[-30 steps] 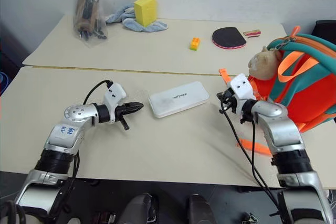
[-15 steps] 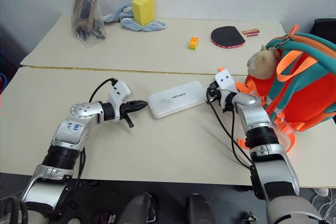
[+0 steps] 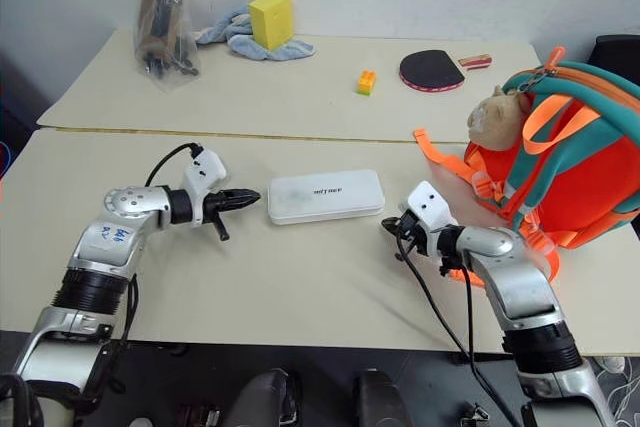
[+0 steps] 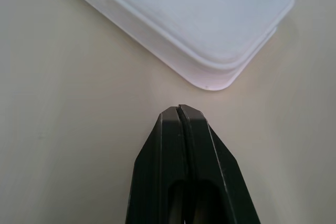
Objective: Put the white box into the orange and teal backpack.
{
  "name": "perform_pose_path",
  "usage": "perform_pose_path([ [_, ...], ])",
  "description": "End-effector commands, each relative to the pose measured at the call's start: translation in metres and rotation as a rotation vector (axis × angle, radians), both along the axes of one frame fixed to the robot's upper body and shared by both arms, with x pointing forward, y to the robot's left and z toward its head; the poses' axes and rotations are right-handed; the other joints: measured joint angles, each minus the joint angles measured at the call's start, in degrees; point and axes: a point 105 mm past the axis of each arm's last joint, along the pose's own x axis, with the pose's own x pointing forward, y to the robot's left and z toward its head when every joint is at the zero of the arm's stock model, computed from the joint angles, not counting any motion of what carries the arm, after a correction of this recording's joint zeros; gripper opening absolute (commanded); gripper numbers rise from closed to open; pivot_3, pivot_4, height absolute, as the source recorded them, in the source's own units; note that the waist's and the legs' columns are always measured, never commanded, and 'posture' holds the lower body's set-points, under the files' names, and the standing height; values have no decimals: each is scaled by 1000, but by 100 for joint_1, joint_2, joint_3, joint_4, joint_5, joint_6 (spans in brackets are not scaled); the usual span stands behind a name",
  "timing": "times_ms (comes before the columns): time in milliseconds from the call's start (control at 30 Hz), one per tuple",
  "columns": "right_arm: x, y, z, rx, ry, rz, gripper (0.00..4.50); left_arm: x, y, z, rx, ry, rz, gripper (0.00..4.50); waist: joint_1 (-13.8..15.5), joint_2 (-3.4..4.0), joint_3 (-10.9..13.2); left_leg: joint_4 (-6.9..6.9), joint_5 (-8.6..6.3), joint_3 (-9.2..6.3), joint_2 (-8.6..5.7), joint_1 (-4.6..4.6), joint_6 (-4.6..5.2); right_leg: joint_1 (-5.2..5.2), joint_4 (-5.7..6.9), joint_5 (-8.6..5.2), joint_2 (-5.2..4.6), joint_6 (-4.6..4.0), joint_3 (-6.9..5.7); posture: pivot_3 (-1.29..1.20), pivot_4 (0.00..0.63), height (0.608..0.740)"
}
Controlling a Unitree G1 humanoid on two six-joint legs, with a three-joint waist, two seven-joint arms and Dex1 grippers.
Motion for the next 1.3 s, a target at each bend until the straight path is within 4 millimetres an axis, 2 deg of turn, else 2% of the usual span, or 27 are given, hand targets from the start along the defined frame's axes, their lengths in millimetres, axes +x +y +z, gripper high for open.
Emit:
perform_pose_path([
  [33,25,-14,18,-26,-85,-111,0,10,-3,17,-3,-60,-11,12,6,0,0,0,0,0,-2,0,1,-1,1,0,-2,0,0,0,150,740],
  [167,53,-17,26,2,-122,-210,0,16,-15,19,-25,-66,-34,12,5,0,0,0,0,2,-3,-3,1,-11,8,0,-3,0,2,0,150,740],
  [367,62,0,21,51,-102,-185,0,16,-27,15,-29,-62,-62,12,-1,0,0,10,3,14,-2,-48,-4,-68,56,0,-4,0,1,0,150,740],
  [500,54,11,22,58,-97,-124,0,16,-29,13,-36,-57,-67,12,-5,0,0,42,6,14,-1,-88,0,-102,79,0,-6,0,2,0,150,740],
  [700,28,14,28,69,-87,-71,0,10,-35,13,-44,-51,-104,12,10,0,0,44,6,13,-1,-91,1,-106,88,0,-5,0,2,0,150,740],
  [800,11,15,26,65,-71,-54,0,10,-23,10,-13,-40,-81,12,8,0,0,44,6,13,-1,-91,1,-106,87,0,-5,0,2,0,150,740],
  [900,6,8,22,50,-62,-82,0,11,-3,7,-18,20,-39,12,-12,0,0,41,7,14,0,-90,0,-108,88,0,-2,0,4,0,150,740],
  [1000,9,-4,20,24,-67,-122,0,7,7,2,-94,184,-30,578,0,0,0,42,9,15,1,-89,-2,-110,87,0,-1,0,5,0,150,740],
  [1167,11,-9,17,-17,-72,-126,0,2,7,5,-292,518,-9,2123,27,-1,0,47,10,10,-4,-92,3,-108,86,0,-3,0,1,0,150,740],
  [1300,9,-7,14,-32,-73,-115,0,9,0,11,-495,741,67,3364,17,-3,1,49,10,12,-7,-95,6,-111,95,0,-3,0,2,0,150,740],
])
